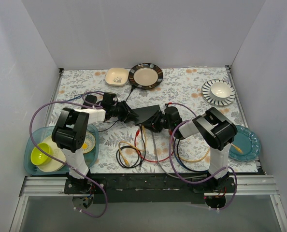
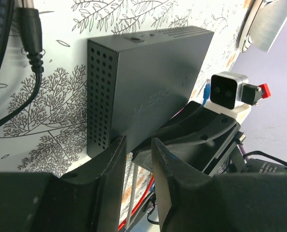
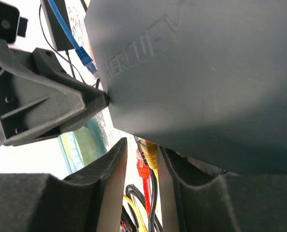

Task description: Pull the plug from the switch port

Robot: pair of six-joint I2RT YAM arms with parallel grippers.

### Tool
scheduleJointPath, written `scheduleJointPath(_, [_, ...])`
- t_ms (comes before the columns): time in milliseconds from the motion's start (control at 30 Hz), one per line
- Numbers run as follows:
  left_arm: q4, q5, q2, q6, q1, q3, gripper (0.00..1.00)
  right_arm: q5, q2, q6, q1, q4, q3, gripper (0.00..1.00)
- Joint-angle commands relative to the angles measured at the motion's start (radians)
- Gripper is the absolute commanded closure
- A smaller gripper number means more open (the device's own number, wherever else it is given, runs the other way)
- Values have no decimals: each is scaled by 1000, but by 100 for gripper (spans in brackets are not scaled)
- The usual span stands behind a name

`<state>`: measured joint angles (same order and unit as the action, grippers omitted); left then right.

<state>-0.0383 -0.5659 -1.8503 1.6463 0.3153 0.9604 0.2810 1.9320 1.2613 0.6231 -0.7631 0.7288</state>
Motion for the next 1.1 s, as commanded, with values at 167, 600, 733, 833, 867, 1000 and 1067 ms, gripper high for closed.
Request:
scheduleJointPath(167, [67, 40, 33, -31, -4, -43, 72, -40, 68, 38, -10, 51, 30, 73])
scheduleJointPath(600, [45, -3, 66, -11, -2, -93, 73, 3, 79, -63, -10, 110, 60, 99])
scheduleJointPath(733, [-26, -34, 112, 18, -1, -158, 73, 10, 70, -123, -10, 160, 60, 99])
scheduleJointPath(833, [-25, 0, 140, 17, -2, -167, 73, 17, 68, -138, -11, 162, 47, 99])
scheduleJointPath(867, [-17, 11, 148, 14, -2, -158, 73, 15, 64, -145, -11, 182, 44, 96])
scheduleJointPath(1000, [32, 64, 138, -2, -15, -51, 72, -14, 9, -197, -11, 243, 20, 81])
scheduleJointPath(1067, [32, 89, 126, -2, -19, 23, 72, -28, -13, -224, -11, 283, 8, 78])
